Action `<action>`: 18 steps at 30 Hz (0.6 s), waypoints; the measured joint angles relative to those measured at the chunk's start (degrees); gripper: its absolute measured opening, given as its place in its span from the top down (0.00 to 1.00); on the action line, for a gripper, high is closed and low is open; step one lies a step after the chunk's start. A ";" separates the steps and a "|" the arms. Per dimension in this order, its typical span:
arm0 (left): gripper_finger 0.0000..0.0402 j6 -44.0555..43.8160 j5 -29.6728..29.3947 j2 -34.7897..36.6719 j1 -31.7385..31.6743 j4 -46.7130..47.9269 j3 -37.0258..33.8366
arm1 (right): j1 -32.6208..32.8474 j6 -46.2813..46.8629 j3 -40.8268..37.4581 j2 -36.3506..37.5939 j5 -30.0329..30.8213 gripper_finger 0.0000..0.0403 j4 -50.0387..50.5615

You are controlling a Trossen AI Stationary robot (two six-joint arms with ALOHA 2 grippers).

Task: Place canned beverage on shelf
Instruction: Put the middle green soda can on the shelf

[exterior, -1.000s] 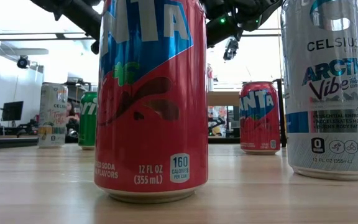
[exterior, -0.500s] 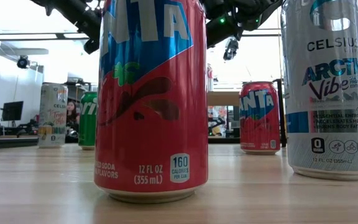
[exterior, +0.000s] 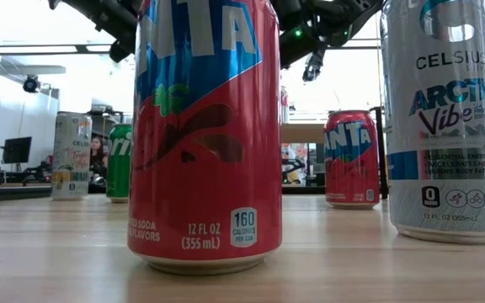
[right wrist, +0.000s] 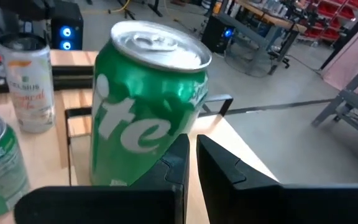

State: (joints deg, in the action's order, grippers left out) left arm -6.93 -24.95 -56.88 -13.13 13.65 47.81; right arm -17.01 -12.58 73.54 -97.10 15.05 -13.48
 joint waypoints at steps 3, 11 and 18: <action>1.00 1.36 -1.16 -0.67 -0.04 -0.61 0.00 | 0.05 0.22 0.00 1.11 0.01 0.94 2.06; 1.00 12.06 -13.13 -3.40 -1.67 -7.83 0.00 | 0.90 0.55 0.00 3.57 0.02 0.94 4.80; 1.00 16.69 -2.97 -5.29 -8.01 -13.24 0.00 | 0.95 0.54 0.00 3.25 0.05 0.94 4.75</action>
State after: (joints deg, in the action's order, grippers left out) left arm 9.76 -27.92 -62.17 -21.14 0.40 47.81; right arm -16.05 -12.04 73.54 -93.85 15.10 -8.74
